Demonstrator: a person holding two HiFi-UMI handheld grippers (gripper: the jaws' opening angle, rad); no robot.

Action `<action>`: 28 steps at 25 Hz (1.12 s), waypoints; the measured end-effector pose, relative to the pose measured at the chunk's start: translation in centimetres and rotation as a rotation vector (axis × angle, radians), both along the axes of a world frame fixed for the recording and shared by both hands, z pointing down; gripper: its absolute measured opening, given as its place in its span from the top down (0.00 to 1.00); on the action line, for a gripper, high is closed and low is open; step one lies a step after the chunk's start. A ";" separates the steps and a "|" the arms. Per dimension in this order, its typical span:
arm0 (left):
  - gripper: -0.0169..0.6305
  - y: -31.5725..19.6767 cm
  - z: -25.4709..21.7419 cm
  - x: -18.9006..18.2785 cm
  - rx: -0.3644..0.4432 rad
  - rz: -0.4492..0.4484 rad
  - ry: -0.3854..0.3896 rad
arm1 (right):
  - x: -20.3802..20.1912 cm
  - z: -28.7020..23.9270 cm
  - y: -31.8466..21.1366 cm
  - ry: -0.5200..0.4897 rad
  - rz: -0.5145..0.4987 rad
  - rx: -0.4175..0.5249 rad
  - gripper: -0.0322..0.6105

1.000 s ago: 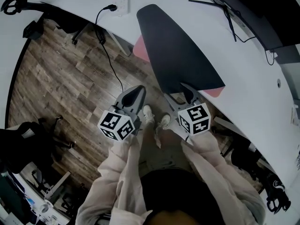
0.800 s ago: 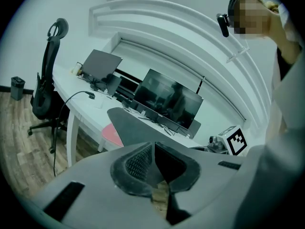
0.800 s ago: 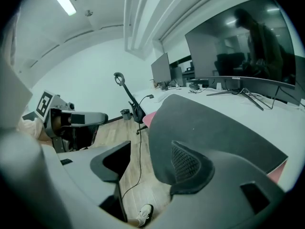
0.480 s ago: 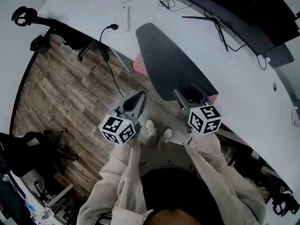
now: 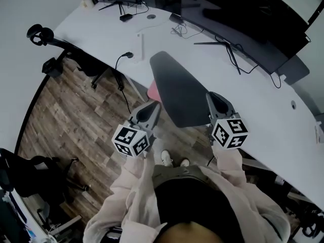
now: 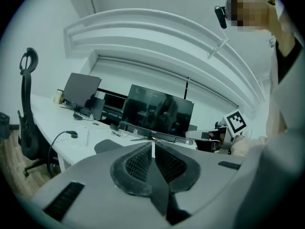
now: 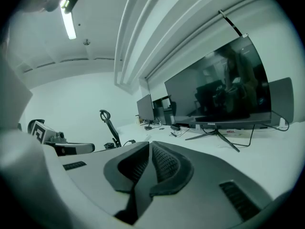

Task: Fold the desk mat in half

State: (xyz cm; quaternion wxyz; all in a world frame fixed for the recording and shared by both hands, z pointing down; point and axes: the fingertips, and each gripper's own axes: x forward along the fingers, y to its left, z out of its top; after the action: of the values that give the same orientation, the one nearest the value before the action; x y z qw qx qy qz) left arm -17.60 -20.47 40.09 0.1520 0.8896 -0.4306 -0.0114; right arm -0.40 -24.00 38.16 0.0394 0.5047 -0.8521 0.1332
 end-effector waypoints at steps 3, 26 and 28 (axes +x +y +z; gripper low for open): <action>0.91 -0.7 -1.6 0.4 0.039 0.017 -0.014 | 0.8 -1.7 0.0 0.025 -0.002 0.046 0.93; 0.91 -0.9 -2.4 4.4 0.070 0.112 -0.094 | 5.2 -3.4 1.9 0.058 0.100 0.108 0.93; 0.91 -0.9 -2.2 4.5 0.068 0.114 -0.094 | 5.4 -3.3 1.9 0.060 0.103 0.106 0.93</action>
State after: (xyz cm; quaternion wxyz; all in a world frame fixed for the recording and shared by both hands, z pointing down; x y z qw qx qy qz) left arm -13.06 -21.33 37.89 0.1017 0.9168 -0.3854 0.0244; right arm 4.96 -22.05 34.86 0.0313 0.5530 -0.8292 0.0744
